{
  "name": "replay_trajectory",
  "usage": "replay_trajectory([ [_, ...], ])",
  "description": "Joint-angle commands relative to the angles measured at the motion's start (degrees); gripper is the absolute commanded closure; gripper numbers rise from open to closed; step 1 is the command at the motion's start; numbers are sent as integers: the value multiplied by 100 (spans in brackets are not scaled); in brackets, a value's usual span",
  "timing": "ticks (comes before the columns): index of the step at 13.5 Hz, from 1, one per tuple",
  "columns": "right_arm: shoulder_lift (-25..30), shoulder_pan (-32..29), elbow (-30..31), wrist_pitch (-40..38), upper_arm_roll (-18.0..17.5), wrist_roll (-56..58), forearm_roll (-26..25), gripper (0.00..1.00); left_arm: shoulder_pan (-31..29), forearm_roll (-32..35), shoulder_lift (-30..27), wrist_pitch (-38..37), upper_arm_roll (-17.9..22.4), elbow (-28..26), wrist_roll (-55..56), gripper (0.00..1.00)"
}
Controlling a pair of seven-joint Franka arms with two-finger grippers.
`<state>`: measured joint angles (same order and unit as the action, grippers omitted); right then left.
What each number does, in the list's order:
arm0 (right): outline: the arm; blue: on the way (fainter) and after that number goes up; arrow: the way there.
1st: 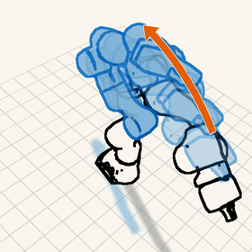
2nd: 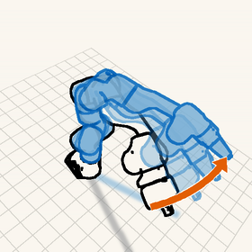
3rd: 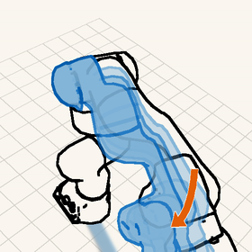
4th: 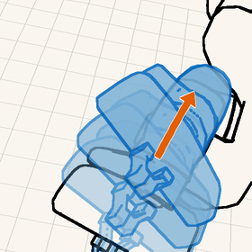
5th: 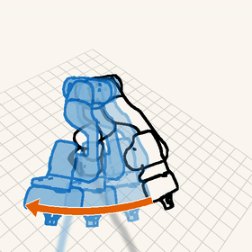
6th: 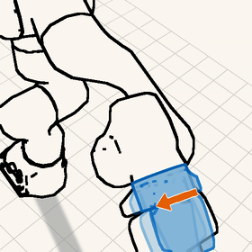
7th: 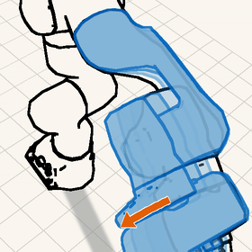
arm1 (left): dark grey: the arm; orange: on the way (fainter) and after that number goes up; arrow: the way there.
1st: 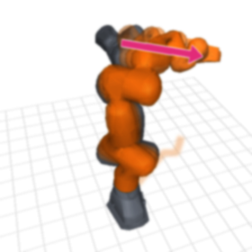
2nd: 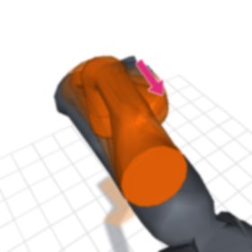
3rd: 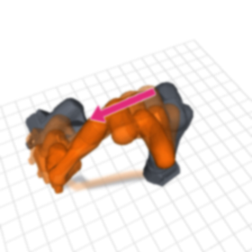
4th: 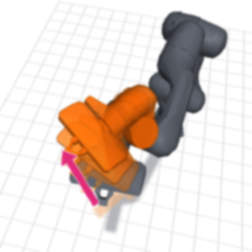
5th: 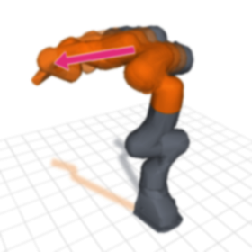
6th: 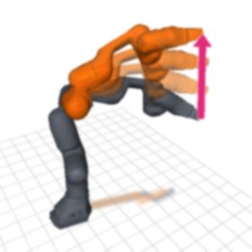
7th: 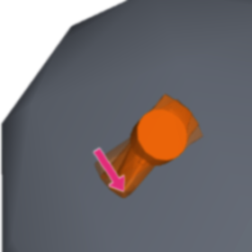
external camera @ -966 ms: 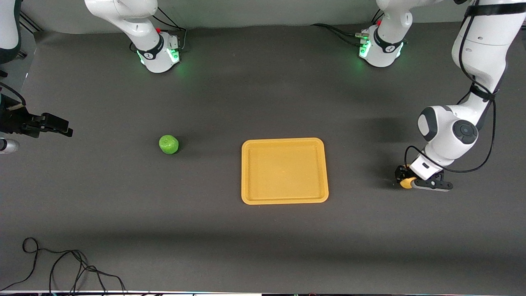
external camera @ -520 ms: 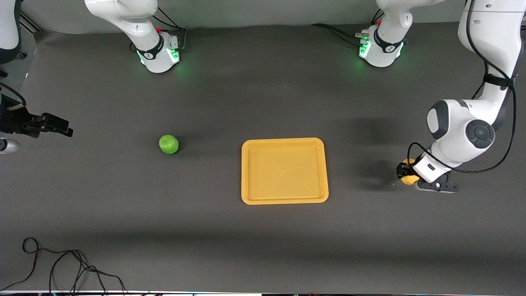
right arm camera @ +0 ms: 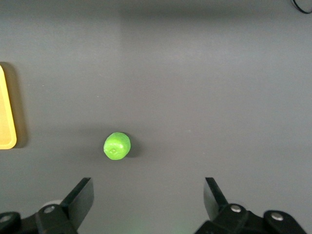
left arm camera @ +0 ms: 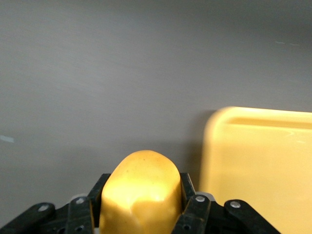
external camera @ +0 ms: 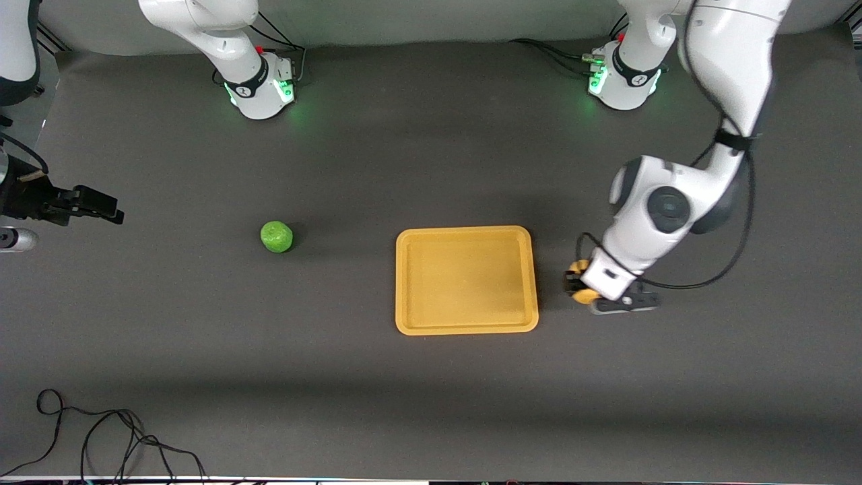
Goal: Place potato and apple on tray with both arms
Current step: 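Carry the potato onto the tray while the right gripper starts reaching, then release the potato on the tray while the right gripper grasps the apple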
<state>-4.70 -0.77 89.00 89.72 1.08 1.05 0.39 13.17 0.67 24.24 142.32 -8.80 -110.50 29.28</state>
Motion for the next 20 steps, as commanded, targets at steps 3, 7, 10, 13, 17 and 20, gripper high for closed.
replay_trajectory([
  [3,443,989,467,124,-2,-1001,22,0,1063,56,836,-20,124,810,1386,88],
  [7,1873,1158,2451,1019,-11,-1054,22,0,1197,187,942,-99,169,671,1431,84],
  [10,2456,1324,3412,1433,-2,-1046,22,0,1205,275,1030,-38,169,697,1493,83],
  [13,2325,1368,3772,1897,-19,-1054,22,0,1162,416,1074,-38,177,732,1493,40],
  [17,1580,1439,4301,3180,-11,-1159,22,0,1135,592,1110,-28,212,741,1493,28],
  [20,894,1614,4923,4811,-11,-1414,22,0,1118,601,926,-134,265,776,1493,20],
])
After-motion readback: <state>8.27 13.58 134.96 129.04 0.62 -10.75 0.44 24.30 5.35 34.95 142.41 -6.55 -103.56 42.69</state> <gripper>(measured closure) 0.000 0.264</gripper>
